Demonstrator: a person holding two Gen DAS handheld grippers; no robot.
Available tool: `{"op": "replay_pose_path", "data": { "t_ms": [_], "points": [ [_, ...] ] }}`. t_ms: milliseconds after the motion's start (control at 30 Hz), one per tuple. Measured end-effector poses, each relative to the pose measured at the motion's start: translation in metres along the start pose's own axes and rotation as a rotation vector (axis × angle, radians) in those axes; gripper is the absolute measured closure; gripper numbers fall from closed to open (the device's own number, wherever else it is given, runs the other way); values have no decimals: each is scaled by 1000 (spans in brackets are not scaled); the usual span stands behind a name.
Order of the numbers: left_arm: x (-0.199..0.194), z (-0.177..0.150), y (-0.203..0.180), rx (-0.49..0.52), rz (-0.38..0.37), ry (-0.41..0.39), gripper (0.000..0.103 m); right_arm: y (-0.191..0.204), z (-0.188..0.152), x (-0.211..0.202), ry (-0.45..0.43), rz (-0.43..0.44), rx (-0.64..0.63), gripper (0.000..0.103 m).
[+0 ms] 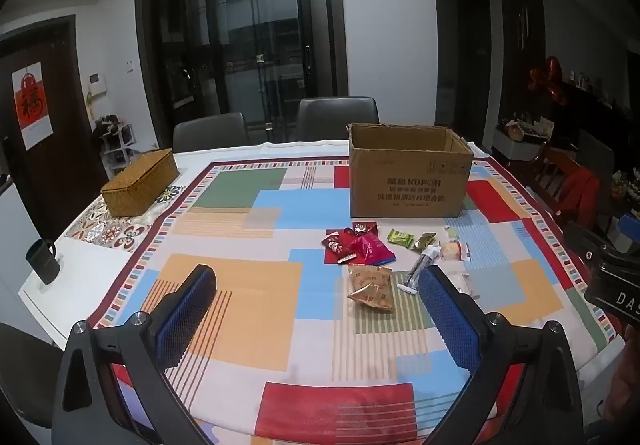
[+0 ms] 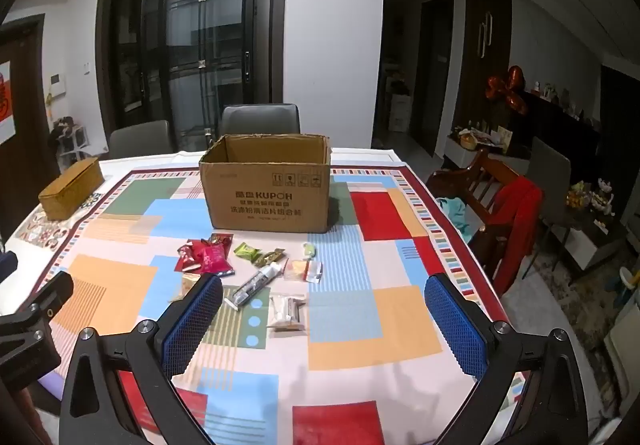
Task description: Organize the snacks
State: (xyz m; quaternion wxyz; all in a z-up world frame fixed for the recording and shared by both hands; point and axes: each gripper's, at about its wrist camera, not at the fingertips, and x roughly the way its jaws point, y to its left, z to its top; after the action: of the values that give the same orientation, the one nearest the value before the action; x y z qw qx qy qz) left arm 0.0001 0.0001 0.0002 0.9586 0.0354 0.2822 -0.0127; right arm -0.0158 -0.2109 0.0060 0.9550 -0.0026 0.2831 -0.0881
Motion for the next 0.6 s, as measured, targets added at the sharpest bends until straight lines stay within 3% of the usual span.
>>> {"op": "replay_pose_path", "data": {
  "t_ms": [600],
  "points": [
    [2,-2,-2,3,-4,-2,0,1,2,-2,-10,2,3,0]
  ]
}}
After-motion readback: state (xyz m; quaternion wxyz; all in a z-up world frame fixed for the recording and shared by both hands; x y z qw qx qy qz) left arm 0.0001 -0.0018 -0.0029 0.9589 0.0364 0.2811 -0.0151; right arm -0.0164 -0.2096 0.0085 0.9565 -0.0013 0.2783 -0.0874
